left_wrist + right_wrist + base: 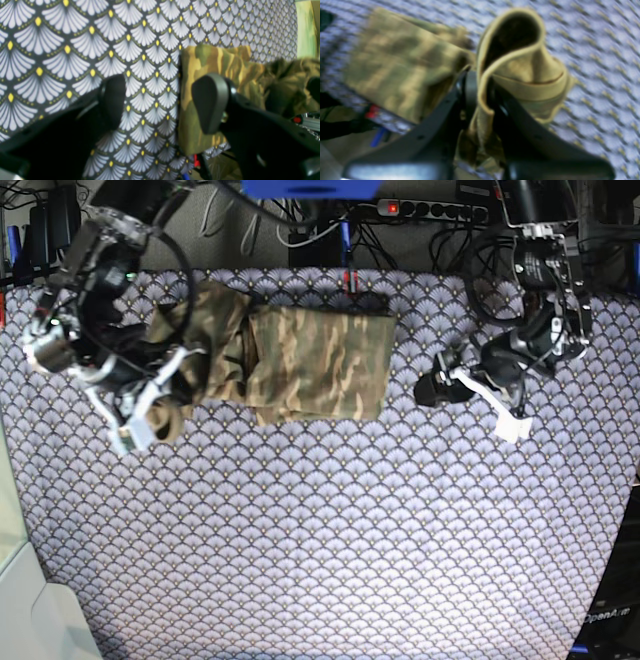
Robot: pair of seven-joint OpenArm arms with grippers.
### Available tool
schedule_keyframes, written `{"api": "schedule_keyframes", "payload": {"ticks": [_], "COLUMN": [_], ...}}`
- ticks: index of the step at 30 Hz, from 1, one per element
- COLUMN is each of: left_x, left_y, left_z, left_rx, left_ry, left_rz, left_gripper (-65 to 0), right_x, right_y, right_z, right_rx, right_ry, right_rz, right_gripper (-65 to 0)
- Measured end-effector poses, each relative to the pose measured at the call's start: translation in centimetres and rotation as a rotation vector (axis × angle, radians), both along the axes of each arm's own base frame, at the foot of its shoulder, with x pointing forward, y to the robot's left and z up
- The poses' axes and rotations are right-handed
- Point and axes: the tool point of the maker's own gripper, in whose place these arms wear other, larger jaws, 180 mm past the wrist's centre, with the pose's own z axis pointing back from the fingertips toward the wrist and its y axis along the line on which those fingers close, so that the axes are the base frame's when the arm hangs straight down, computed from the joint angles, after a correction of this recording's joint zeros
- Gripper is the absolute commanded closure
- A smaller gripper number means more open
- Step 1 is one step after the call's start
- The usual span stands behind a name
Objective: Fold the T-shirt properly
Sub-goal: 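Lower the right gripper onto the folded bundle and press it flat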
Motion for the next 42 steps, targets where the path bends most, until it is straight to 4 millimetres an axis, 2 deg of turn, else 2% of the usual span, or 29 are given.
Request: {"api": "schedule_keyframes", "payload": {"ticks": [2,5,10,12,15,24,29,32,34,39,42], "left_x": [-0.3,-0.2,-0.4,-0.7,-0.8,-1.1,-1.0,-1.1,-1.1,-1.1,-1.0], "left_y": [-0.1,-0.2,-0.1,0.0,0.2,0.7,1.2,1.3,1.5,1.5,1.5], "left_z": [-0.3,-0.2,-1.4,-2.0,-2.2,-2.3,-2.3,-2.3,-2.3,-2.3,-2.3], "left_rx": [-0.001,-0.004,-0.020,-0.020,-0.014,-0.007,0.006,0.010,0.015,0.015,0.015], "left_ry": [0.009,0.005,0.040,0.063,0.068,0.074,0.072,0.075,0.074,0.074,0.073], "left_rz": [0.000,0.000,0.013,0.017,0.018,0.019,0.020,0.018,0.018,0.018,0.018], "left_gripper": [-43.8,-43.8,-43.8,-43.8,-43.8,-43.8,-43.8,-43.8,-43.8,-43.8,-43.8], "right_x": [0.0,0.0,0.1,0.3,0.8,0.4,0.2,0.4,0.8,0.7,0.2], "right_y": [-0.3,0.9,7.5,9.4,11.0,16.8,17.7,18.2,18.6,20.1,21.3], "right_z": [0.1,0.0,0.5,1.1,2.0,3.5,0.3,-0.8,-0.9,-0.1,0.8], "right_rx": [-0.004,0.023,0.124,0.139,0.128,0.175,0.226,0.254,0.281,0.408,0.471], "right_ry": [-0.003,-0.002,-0.011,-0.027,-0.055,-0.117,-0.019,0.022,0.033,0.037,0.030], "right_rz": [-0.006,0.004,0.125,0.180,0.249,0.432,0.430,0.433,0.441,0.464,0.498], "right_gripper": [0.0,0.0,0.0,0.0,0.0,0.0,0.0,0.0,-5.1,-25.3,-32.0]}}
